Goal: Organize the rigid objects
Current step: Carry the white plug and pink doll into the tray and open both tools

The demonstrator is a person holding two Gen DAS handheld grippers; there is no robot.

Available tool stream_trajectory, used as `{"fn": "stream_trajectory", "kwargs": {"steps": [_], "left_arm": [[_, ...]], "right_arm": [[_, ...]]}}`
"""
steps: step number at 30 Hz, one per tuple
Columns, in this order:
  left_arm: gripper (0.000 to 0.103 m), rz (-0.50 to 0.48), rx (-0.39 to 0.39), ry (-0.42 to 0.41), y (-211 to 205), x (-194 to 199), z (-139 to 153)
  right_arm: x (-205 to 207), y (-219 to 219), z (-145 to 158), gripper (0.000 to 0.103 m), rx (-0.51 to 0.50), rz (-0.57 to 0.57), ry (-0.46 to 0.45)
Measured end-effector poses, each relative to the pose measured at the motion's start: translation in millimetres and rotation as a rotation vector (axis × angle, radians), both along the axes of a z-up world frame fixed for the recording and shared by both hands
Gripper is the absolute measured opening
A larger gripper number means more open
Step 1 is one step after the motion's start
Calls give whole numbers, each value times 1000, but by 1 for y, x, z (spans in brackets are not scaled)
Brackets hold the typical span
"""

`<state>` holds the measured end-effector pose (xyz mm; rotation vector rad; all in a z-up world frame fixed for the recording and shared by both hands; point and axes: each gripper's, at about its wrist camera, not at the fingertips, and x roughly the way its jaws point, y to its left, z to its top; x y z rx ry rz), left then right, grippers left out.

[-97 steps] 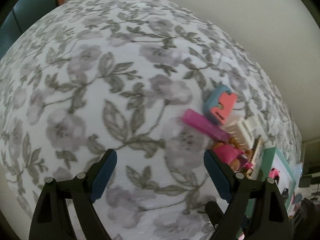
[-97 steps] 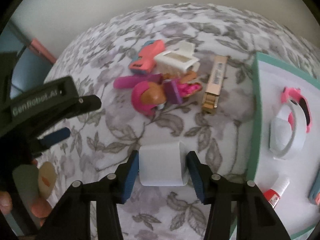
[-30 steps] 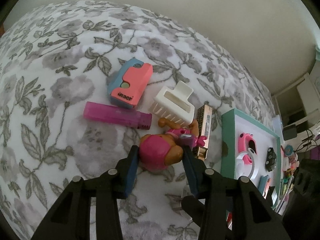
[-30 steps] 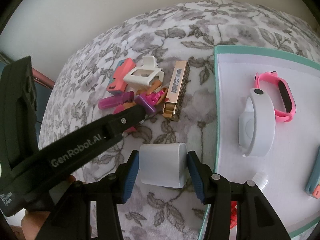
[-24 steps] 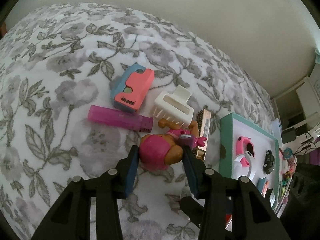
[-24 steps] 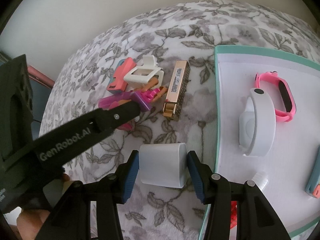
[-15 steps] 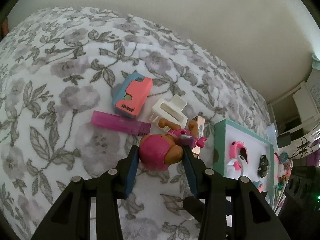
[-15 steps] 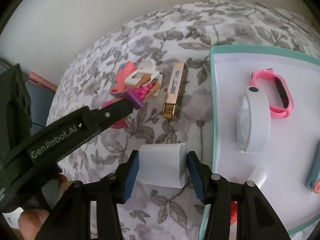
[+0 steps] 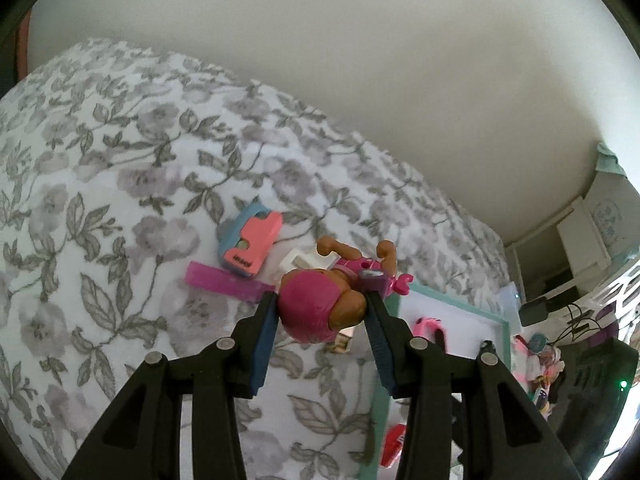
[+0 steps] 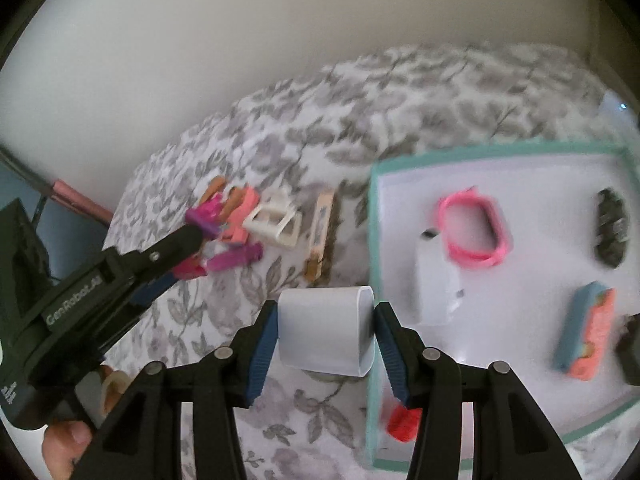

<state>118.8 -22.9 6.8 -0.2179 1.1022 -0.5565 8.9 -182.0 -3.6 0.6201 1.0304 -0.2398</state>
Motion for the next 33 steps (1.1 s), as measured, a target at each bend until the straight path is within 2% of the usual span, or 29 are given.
{"fn": "stream_trajectory", "kwargs": {"steps": [8,14,20,26,29,33], "left_arm": [[45,-85,43,-10,-43,-24,13],[45,-182,117,-1,-93,-49,11],[45,-256,136,28,-133,-76,-1],[45,-315,159,18,-158,-96,-13],[45,-332,195,14,-162,-99,-20],[45,-337,199,21,-162,-101,-22]], "right_arm": [[-24,-42,13,52,-66,-140,40],[-50,-85,3,52,-102,-264,108],[-79,-127,-10,52,-96,-408,155],[-93,-141,-12,52,-110,-467,169],[-95,-142,-16,52,-103,-470,181],[-93,-141,-21,52,-101,-463,196]]}}
